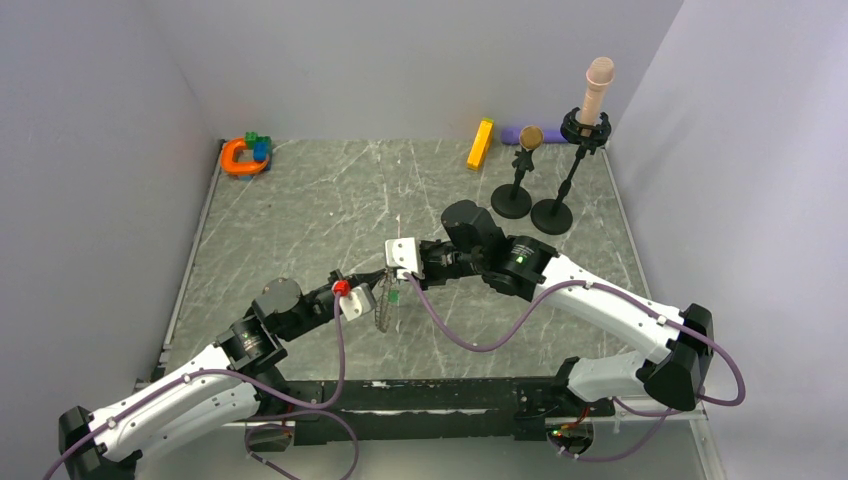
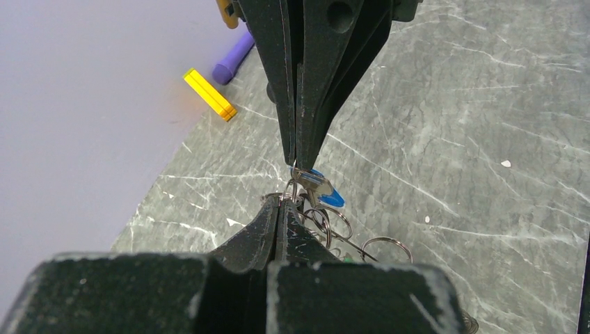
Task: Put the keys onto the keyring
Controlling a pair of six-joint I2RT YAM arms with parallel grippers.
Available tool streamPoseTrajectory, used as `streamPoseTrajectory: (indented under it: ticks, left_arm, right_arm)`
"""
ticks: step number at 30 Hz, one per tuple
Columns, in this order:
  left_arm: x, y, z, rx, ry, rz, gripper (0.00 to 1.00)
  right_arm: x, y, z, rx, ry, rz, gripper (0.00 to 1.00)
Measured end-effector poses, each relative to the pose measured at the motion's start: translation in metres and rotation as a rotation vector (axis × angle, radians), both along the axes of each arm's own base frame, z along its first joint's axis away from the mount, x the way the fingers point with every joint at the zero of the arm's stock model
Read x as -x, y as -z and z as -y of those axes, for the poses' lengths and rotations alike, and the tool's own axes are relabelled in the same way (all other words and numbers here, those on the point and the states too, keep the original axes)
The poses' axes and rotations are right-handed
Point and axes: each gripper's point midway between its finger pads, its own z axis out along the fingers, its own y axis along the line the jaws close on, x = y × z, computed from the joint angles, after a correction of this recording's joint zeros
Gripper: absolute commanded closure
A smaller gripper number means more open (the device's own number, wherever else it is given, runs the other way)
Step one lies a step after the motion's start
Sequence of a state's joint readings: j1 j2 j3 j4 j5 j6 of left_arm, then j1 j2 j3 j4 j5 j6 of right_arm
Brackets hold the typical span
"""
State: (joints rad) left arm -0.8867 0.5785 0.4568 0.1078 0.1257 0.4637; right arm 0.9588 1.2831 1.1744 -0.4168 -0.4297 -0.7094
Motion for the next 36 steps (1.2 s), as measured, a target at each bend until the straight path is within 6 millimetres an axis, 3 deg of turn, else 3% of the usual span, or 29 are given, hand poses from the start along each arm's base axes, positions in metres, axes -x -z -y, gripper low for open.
streamPoseTrajectory:
  ticks: [36]
  left_arm:
    - [-0.002, -0.012, -0.001, 0.064, -0.014, -0.004, 1.00]
  right_arm:
    - [0.000, -0.011, -0.008, -0.052, -0.015, 0.007, 1.00]
